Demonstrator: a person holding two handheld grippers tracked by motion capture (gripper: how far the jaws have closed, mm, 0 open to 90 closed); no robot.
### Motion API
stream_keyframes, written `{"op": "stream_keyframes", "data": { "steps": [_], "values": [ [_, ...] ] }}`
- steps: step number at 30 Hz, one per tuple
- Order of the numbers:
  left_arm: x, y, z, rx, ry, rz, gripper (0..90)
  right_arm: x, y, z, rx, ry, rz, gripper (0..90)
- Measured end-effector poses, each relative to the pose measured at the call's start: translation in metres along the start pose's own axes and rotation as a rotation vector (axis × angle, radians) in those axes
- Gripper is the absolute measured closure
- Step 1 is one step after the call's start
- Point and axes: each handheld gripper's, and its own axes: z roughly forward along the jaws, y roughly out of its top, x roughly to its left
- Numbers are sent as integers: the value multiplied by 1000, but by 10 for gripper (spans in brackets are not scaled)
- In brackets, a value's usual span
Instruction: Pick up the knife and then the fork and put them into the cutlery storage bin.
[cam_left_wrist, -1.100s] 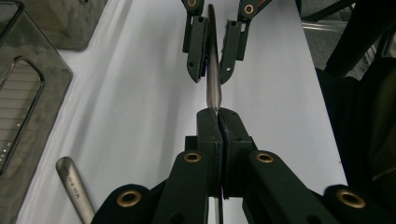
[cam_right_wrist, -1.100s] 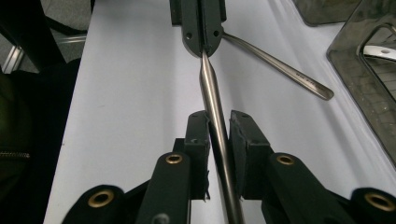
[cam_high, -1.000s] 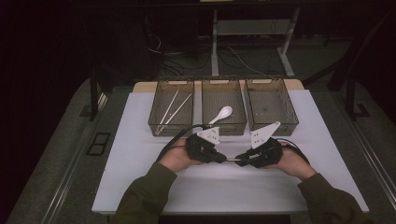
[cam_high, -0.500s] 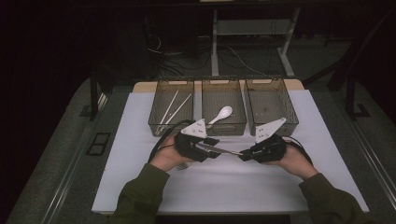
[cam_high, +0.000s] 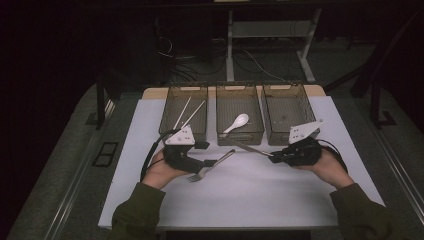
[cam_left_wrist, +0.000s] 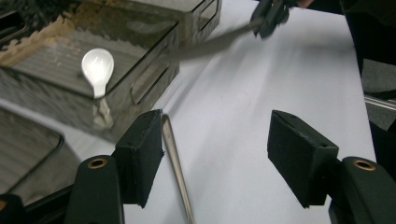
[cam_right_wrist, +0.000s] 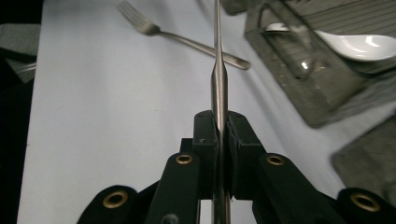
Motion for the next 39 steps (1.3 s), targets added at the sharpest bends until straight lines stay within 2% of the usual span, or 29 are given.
{"op": "stream_keyframes", "data": {
  "steps": [5,11,14,18,23,28,39],
  "values": [
    [-5,-14,-4,10,43,-34,272,-8,1,-11,-16,-38,34,830],
    [-9,-32,-11,19,96,-72,170,-24,2,-23,-23,-112,81,830],
    [-11,-42,-14,9,118,-102,136,-35,3,-30,-25,-163,116,830],
    [-12,-53,-16,21,130,-114,108,-52,5,-37,1,-229,168,830],
    [-11,-58,-16,37,154,-135,23,-76,4,-44,1,-297,241,830],
    [-10,-60,-14,36,154,-146,0,-95,3,-48,-3,-337,290,830],
    [-8,-62,-16,41,151,-155,0,-120,-4,-42,21,-438,414,830]
  ]
}}
